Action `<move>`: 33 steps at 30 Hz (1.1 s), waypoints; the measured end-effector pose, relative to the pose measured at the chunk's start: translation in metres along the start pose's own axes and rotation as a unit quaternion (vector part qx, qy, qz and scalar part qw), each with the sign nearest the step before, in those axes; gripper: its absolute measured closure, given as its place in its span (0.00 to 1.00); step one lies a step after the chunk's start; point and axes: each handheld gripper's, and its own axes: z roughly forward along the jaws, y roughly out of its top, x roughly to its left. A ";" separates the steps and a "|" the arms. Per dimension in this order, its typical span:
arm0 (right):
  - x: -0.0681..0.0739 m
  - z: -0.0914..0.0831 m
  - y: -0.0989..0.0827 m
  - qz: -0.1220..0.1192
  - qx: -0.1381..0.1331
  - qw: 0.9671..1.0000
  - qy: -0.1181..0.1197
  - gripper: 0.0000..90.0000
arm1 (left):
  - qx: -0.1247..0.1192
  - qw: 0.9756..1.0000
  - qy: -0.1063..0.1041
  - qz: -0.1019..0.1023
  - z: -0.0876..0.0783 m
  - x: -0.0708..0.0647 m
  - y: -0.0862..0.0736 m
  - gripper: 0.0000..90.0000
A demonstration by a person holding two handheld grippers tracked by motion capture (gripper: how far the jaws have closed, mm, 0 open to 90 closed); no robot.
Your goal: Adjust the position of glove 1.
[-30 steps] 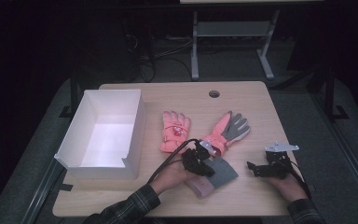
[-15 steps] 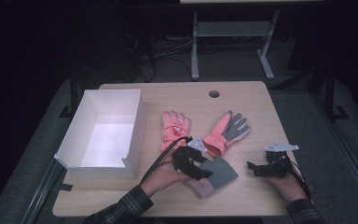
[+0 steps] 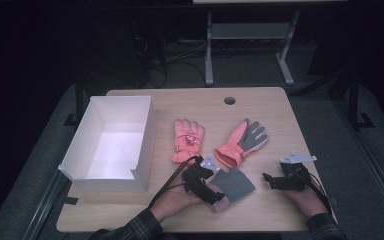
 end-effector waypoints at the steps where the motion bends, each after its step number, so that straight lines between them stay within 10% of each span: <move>1: 0.000 0.000 0.000 0.001 0.000 1.000 0.001 0.20 | -0.006 1.000 0.004 -0.007 0.003 0.000 0.000 0.15; 15: -0.002 0.002 -0.002 0.013 -0.005 1.000 0.008 0.18 | 0.000 0.997 -0.061 -0.040 0.020 0.017 -0.009 0.16; 23: -0.002 0.002 -0.003 0.014 -0.008 1.000 0.007 0.18 | 0.006 0.996 -0.081 -0.045 0.019 0.016 -0.008 0.39; 28: -0.002 0.002 -0.003 0.014 -0.009 1.000 0.007 0.18 | 0.018 0.990 -0.126 -0.062 0.020 0.019 -0.007 0.60; 33: -0.002 0.002 -0.003 0.014 -0.011 1.000 0.009 0.17 | 0.031 0.991 -0.121 -0.045 0.019 0.015 -0.001 0.68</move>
